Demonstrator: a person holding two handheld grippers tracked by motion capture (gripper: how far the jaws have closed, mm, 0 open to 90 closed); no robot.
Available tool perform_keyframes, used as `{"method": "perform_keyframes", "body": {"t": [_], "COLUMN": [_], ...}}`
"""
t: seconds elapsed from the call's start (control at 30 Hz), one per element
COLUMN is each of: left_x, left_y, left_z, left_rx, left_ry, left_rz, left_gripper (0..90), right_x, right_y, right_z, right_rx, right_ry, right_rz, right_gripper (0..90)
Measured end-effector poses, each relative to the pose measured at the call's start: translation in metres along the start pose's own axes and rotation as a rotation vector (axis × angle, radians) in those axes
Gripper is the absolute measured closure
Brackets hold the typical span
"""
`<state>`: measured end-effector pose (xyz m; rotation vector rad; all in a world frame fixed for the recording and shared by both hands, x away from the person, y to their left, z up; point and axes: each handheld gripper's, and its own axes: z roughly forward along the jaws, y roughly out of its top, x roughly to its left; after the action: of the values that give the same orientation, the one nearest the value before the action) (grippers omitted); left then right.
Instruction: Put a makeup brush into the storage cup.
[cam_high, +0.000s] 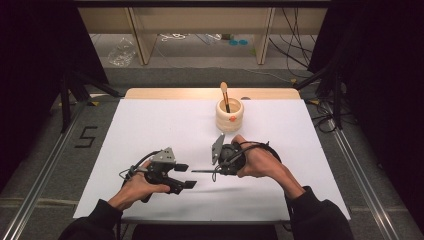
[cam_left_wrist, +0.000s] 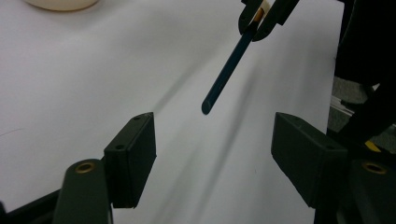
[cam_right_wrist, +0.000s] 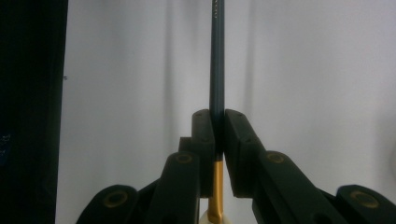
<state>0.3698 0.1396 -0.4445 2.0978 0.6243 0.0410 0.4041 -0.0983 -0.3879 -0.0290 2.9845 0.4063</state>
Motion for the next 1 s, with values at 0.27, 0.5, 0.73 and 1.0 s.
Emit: {"method": "perform_keyframes", "body": {"t": [0.27, 0.5, 0.73, 1.0], "left_x": [-0.002, -0.003, -0.007, -0.006], "left_y": [0.009, 0.015, 0.022, 0.023], "left_z": [0.007, 0.013, 0.021, 0.026], "left_rx": [0.118, 0.174, 0.222, 0.228], "left_ry": [-0.07, -0.094, -0.122, -0.131], "left_rz": [0.022, 0.039, 0.052, 0.041], "left_gripper": [42.4, 49.5, 55.2, 59.2], "right_x": [0.008, 0.012, 0.015, 0.013], "right_y": [0.008, 0.011, 0.014, 0.015], "right_z": [0.004, 0.007, 0.01, 0.012], "right_rx": [0.024, 0.038, 0.056, 0.038], "right_ry": [0.022, 0.034, 0.046, 0.027], "right_rz": [-0.062, -0.095, -0.118, -0.193], "right_gripper": [83.1, 83.1, 83.1, 83.1]}}
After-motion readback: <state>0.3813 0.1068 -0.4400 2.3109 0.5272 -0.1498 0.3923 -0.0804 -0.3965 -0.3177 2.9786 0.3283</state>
